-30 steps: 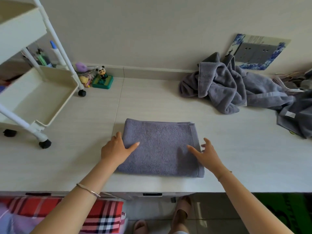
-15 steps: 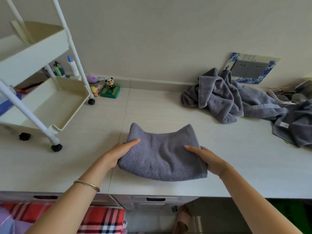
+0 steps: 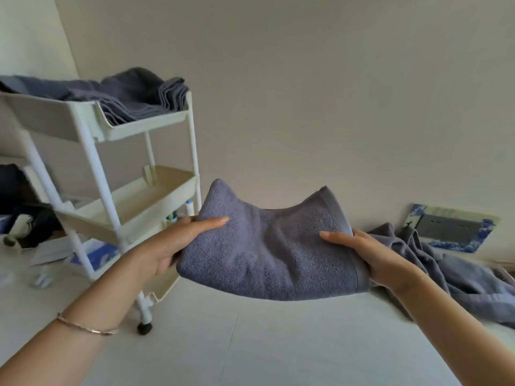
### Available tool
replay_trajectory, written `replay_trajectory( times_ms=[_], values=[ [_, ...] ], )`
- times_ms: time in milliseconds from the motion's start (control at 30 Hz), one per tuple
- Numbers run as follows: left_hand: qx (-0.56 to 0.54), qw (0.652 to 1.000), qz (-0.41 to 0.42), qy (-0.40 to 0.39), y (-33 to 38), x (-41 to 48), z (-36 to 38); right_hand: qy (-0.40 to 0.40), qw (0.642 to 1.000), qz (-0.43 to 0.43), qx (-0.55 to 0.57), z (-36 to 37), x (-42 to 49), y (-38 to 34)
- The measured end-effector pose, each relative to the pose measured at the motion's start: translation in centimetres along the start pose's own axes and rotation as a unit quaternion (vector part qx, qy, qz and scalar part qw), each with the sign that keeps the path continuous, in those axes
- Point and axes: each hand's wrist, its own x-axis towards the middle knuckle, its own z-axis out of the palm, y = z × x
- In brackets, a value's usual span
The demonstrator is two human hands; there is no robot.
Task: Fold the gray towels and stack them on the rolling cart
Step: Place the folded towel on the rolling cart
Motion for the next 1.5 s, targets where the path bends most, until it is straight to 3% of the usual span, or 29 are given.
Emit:
replay_trajectory(
  times_ms=[167, 400, 633, 833, 1033, 1233, 1267, 1333, 1367, 1433, 1467, 1500],
  values=[
    [0.004, 0.990, 0.106, 0.088, 7.3, -2.7, -3.1, -0.047, 0.995, -0.078, -0.036, 1.0, 3.8, -8.6],
    [0.042, 0.936, 0.232, 0.263, 16.0, -6.0, -7.7, -0.168, 0.968, -0.173, -0.074, 4.3, 9.9, -21.4],
    [0.021, 0.891, 0.264, 0.369, 20.4, -7.3, -12.3, -0.245, 0.925, -0.251, -0.147, 11.3, 16.9, -31.5],
    [0.009, 0.862, 0.237, 0.447, 21.4, -6.0, -15.6, -0.297, 0.895, -0.282, -0.178, 17.5, 24.3, -36.1],
    [-0.033, 0.842, 0.209, 0.497, 21.0, -3.1, -17.8, -0.324, 0.887, -0.261, -0.199, 22.0, 30.2, -35.3],
    [-0.017, 0.860, 0.088, 0.502, 20.0, -2.2, -18.8, -0.288, 0.852, -0.263, -0.349, 23.1, 34.3, -32.8],
    [0.008, 0.858, 0.071, 0.509, 19.9, -2.3, -19.0, -0.274, 0.848, -0.277, -0.359, 23.0, 34.3, -32.7],
    [0.157, 0.826, 0.031, 0.541, 20.0, -2.5, -19.4, -0.223, 0.833, -0.346, -0.371, 23.2, 34.3, -33.0],
    [0.266, 0.785, 0.025, 0.559, 20.3, -2.6, -19.6, -0.185, 0.821, -0.400, -0.362, 23.3, 34.0, -33.2],
    [0.429, 0.702, 0.095, 0.560, 21.3, -2.5, -18.6, -0.141, 0.786, -0.520, -0.304, 23.4, 32.3, -33.5],
    [0.464, 0.704, 0.141, 0.518, 21.7, -2.2, -18.2, -0.159, 0.766, -0.553, -0.286, 23.4, 31.1, -33.3],
    [0.473, 0.737, 0.161, 0.455, 22.1, -1.8, -17.8, -0.199, 0.746, -0.564, -0.292, 23.5, 30.0, -33.0]
  ],
)
